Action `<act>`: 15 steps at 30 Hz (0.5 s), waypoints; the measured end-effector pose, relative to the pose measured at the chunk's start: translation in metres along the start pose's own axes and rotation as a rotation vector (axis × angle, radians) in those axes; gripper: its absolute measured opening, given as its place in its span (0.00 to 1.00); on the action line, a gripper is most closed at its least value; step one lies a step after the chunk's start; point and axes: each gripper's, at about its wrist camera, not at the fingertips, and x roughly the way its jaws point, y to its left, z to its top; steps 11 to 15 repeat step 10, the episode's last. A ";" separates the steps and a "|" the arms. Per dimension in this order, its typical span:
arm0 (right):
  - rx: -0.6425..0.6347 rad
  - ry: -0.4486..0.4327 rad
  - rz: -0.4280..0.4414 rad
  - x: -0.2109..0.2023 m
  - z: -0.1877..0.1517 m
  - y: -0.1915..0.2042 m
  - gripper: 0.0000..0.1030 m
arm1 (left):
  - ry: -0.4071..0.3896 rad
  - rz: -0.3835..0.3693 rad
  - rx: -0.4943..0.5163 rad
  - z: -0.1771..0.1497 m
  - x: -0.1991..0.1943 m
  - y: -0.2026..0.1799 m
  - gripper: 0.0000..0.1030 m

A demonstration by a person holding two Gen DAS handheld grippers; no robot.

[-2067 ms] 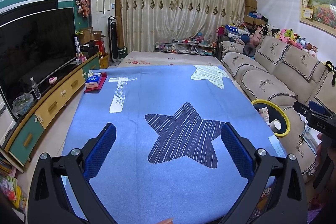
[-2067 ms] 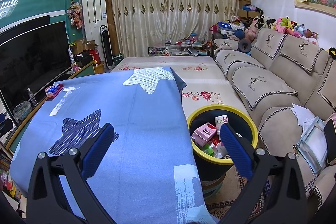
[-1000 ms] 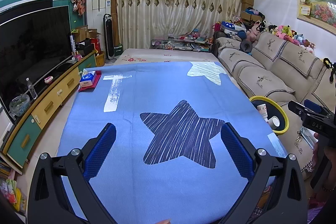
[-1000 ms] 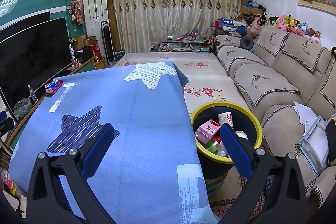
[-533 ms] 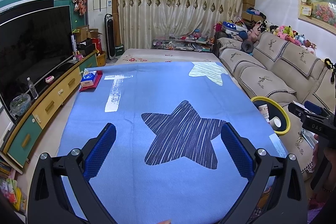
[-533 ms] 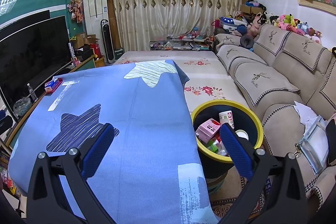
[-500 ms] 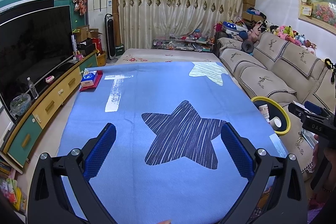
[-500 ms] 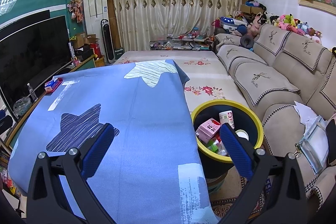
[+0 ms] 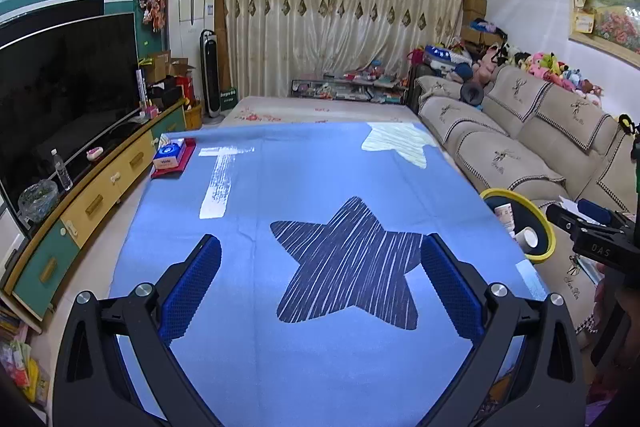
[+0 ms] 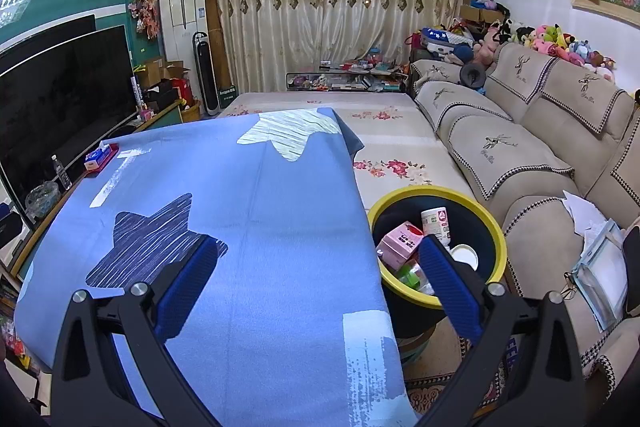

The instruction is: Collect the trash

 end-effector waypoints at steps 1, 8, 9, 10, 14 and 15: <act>0.000 0.002 0.003 0.001 0.001 0.000 0.93 | 0.007 -0.006 -0.003 0.001 0.002 0.002 0.95; -0.001 0.047 0.048 0.032 0.021 0.005 0.93 | 0.107 0.096 -0.066 0.017 0.070 0.055 0.95; -0.003 0.058 0.056 0.042 0.026 0.009 0.93 | 0.124 0.118 -0.073 0.018 0.085 0.066 0.95; -0.007 0.075 0.072 0.056 0.030 0.015 0.93 | 0.139 0.138 -0.078 0.020 0.099 0.076 0.95; -0.007 0.075 0.072 0.056 0.030 0.015 0.93 | 0.139 0.138 -0.078 0.020 0.099 0.076 0.95; -0.007 0.075 0.072 0.056 0.030 0.015 0.93 | 0.139 0.138 -0.078 0.020 0.099 0.076 0.95</act>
